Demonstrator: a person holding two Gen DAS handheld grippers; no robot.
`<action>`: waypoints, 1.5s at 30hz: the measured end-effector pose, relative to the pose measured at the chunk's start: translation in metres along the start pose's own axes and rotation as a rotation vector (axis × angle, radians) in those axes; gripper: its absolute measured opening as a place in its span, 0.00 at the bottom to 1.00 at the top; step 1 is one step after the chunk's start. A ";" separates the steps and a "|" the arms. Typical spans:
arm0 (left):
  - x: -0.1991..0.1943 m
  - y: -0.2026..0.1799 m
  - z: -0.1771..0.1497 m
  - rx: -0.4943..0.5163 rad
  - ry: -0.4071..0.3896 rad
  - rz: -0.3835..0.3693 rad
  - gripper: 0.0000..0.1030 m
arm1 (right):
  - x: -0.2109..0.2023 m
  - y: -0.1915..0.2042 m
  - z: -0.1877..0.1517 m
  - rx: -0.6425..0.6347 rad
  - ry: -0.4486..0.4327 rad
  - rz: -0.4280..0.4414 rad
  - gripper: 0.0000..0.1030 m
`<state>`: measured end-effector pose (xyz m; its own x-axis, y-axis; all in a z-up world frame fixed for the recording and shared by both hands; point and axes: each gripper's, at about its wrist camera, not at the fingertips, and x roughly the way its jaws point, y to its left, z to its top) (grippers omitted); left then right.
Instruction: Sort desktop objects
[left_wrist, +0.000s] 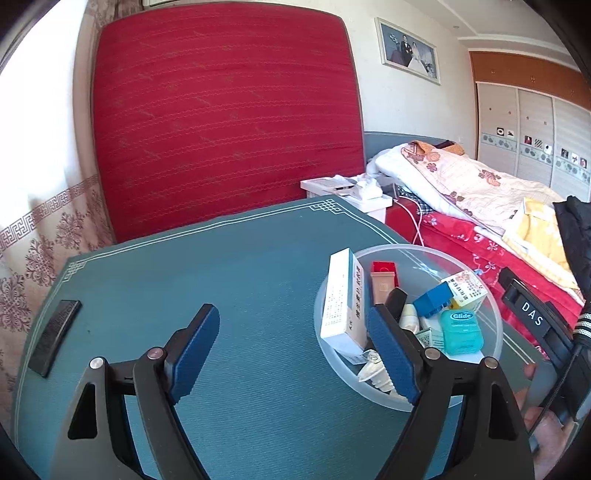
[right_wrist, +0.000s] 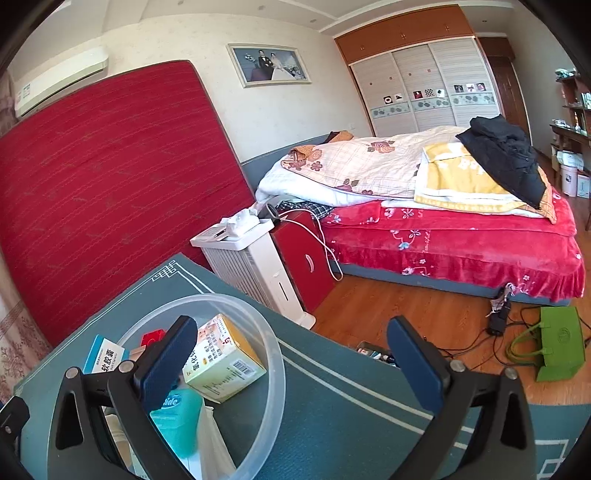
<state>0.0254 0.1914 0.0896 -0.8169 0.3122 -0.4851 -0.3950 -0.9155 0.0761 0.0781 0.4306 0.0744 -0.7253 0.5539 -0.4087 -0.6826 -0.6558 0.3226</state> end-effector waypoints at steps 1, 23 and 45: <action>-0.001 0.002 0.000 -0.004 0.001 0.003 0.83 | -0.003 0.000 -0.001 -0.007 -0.002 0.000 1.00; -0.034 0.003 -0.004 -0.009 -0.046 -0.013 0.83 | -0.059 0.034 -0.034 -0.259 0.075 0.203 1.00; -0.019 0.010 -0.010 -0.063 0.040 -0.051 0.83 | -0.061 0.032 -0.039 -0.302 0.122 0.220 1.00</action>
<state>0.0412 0.1742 0.0902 -0.7783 0.3499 -0.5213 -0.4076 -0.9132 -0.0044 0.1038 0.3558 0.0764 -0.8231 0.3297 -0.4624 -0.4414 -0.8837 0.1557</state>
